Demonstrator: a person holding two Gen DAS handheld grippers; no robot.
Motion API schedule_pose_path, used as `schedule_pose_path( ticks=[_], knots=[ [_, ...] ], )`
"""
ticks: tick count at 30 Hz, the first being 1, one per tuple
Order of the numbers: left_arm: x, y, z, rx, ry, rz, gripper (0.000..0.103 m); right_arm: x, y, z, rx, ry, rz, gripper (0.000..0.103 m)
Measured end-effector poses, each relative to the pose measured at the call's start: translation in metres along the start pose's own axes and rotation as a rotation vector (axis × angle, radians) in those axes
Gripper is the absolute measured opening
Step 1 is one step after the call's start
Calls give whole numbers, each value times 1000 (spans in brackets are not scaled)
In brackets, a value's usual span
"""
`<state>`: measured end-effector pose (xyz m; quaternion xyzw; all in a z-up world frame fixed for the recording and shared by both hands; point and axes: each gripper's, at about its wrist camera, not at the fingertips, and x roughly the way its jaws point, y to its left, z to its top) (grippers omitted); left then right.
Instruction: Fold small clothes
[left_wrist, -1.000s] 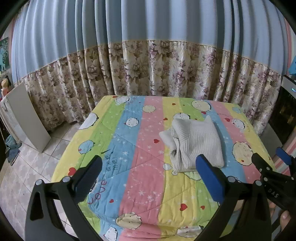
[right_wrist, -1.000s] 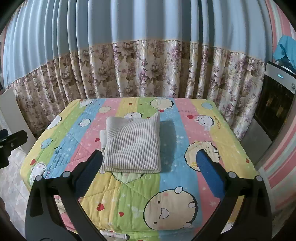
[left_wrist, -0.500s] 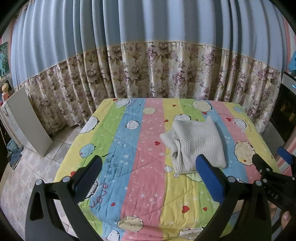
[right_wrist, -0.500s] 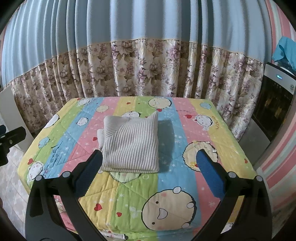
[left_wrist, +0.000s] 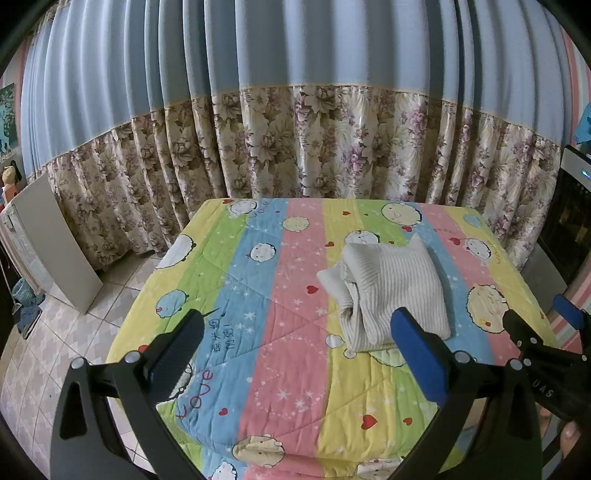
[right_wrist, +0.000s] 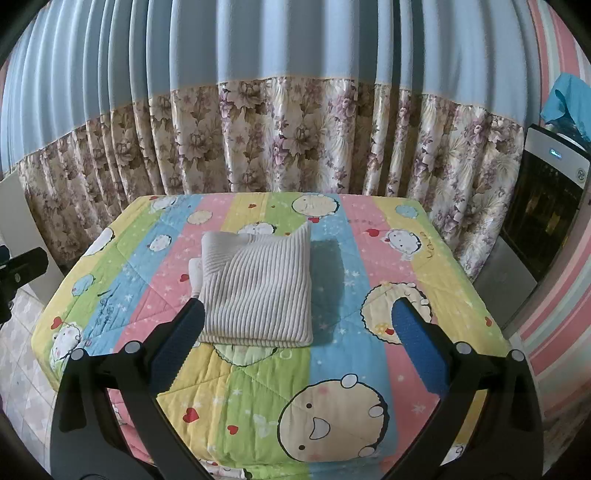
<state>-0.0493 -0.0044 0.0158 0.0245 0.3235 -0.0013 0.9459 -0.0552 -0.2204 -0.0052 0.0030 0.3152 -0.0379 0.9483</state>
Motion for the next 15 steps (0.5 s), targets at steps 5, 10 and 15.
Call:
schedule_pose_path(
  ticks=[5, 10, 15],
  knots=[
    [2, 0, 2, 3, 7, -6, 101, 4, 2, -1, -1, 8, 4, 100],
    [4, 0, 3, 1, 8, -4, 101, 4, 1, -2, -1, 10, 4, 100],
    [6, 0, 3, 4, 8, -1, 101, 4, 4, -2, -6, 9, 4, 100]
  ],
)
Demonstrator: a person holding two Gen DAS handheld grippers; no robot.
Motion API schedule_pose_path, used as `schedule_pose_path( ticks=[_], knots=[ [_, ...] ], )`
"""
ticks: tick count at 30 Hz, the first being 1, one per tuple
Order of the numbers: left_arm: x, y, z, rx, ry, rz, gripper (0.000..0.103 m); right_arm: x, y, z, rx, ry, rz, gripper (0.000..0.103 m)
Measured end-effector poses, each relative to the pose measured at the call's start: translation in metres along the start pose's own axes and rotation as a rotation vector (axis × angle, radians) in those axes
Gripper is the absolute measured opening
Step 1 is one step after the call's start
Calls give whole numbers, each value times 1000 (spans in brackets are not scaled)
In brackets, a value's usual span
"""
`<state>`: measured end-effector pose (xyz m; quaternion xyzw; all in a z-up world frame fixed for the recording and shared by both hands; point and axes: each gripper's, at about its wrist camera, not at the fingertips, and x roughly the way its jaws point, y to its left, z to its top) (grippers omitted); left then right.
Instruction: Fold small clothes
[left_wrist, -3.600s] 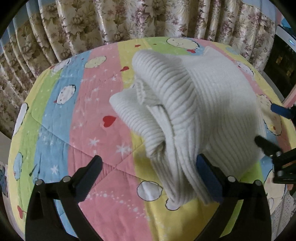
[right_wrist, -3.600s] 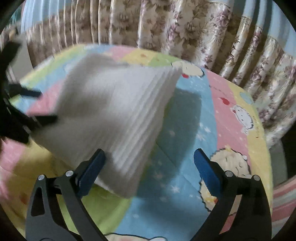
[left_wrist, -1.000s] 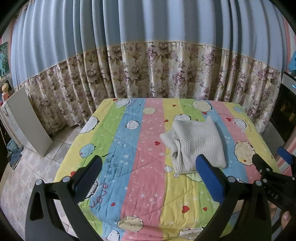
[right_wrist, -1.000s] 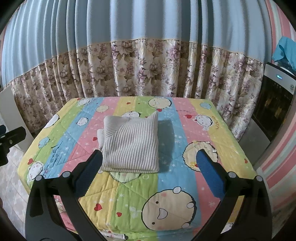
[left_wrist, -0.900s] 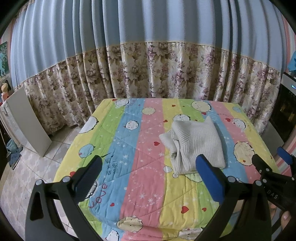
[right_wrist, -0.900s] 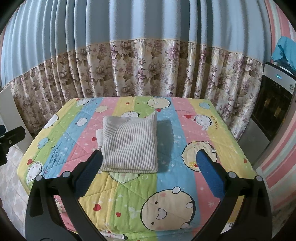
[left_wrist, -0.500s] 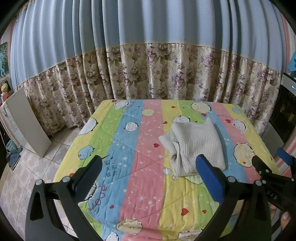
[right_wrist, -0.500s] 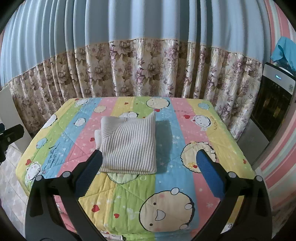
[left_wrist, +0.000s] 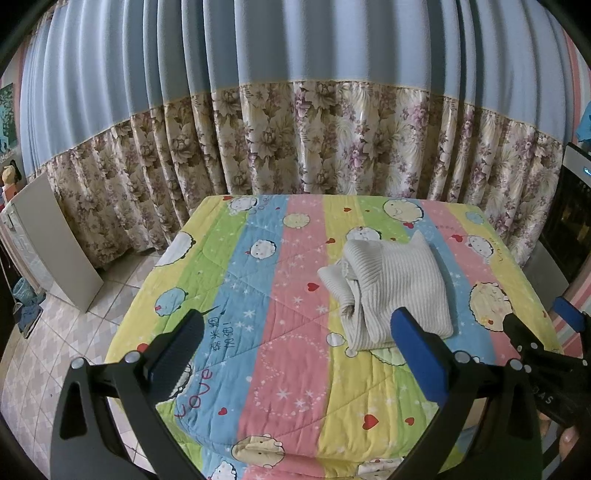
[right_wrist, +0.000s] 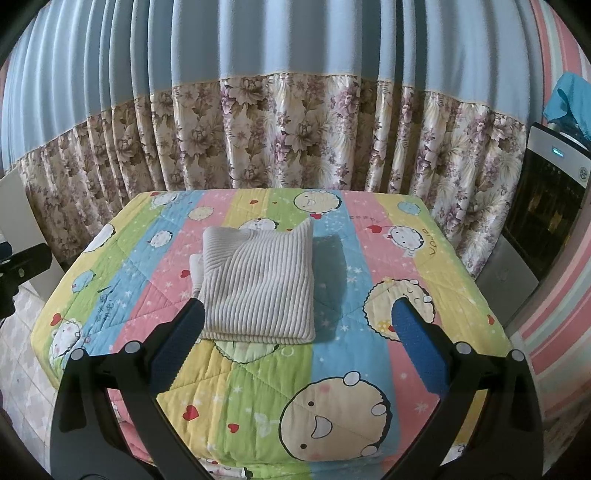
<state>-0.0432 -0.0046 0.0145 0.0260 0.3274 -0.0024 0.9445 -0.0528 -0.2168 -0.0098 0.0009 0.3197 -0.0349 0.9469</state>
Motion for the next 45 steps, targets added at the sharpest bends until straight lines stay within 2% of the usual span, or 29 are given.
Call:
schedule_pose_path(
  ticks=[45],
  knots=[
    [0, 3, -11, 47, -38, 15, 101, -2, -4, 1, -7, 2, -26, 100]
  ],
)
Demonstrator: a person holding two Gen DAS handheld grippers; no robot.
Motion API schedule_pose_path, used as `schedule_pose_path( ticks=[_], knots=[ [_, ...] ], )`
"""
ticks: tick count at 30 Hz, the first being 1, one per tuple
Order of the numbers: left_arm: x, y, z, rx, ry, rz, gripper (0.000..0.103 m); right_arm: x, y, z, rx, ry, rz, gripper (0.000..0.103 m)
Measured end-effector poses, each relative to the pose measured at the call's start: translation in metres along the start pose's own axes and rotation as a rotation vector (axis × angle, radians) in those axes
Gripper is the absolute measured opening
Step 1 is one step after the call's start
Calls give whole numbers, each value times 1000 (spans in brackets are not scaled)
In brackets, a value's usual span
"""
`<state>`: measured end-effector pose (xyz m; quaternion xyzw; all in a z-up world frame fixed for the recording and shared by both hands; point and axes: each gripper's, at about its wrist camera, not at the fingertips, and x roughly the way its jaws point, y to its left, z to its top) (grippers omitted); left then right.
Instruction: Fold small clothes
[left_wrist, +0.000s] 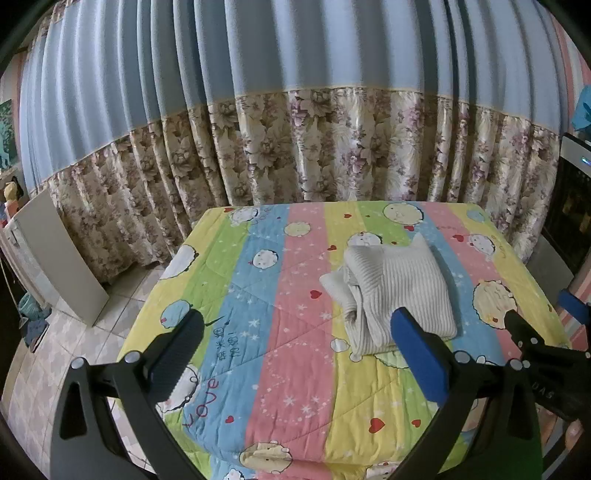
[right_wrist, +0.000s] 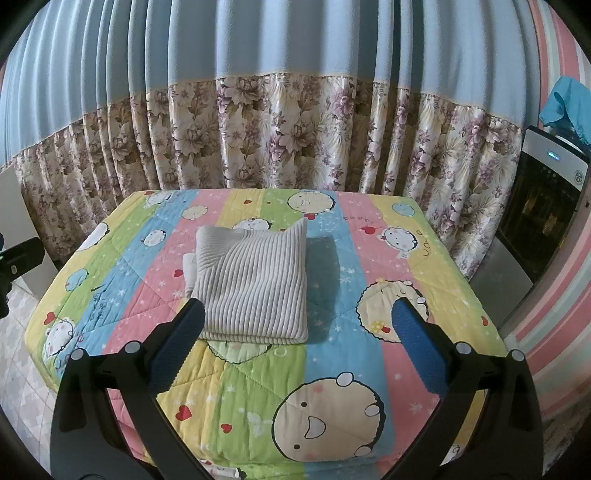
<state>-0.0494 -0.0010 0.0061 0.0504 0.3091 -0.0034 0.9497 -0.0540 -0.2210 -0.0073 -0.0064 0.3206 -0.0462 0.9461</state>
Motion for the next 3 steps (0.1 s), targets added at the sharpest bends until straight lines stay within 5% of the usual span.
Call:
schedule_pose_path(
  ticks=[3],
  knots=[
    [0, -2, 1, -3, 1, 1, 101, 0, 1, 0, -1, 0, -1, 100]
  ],
)
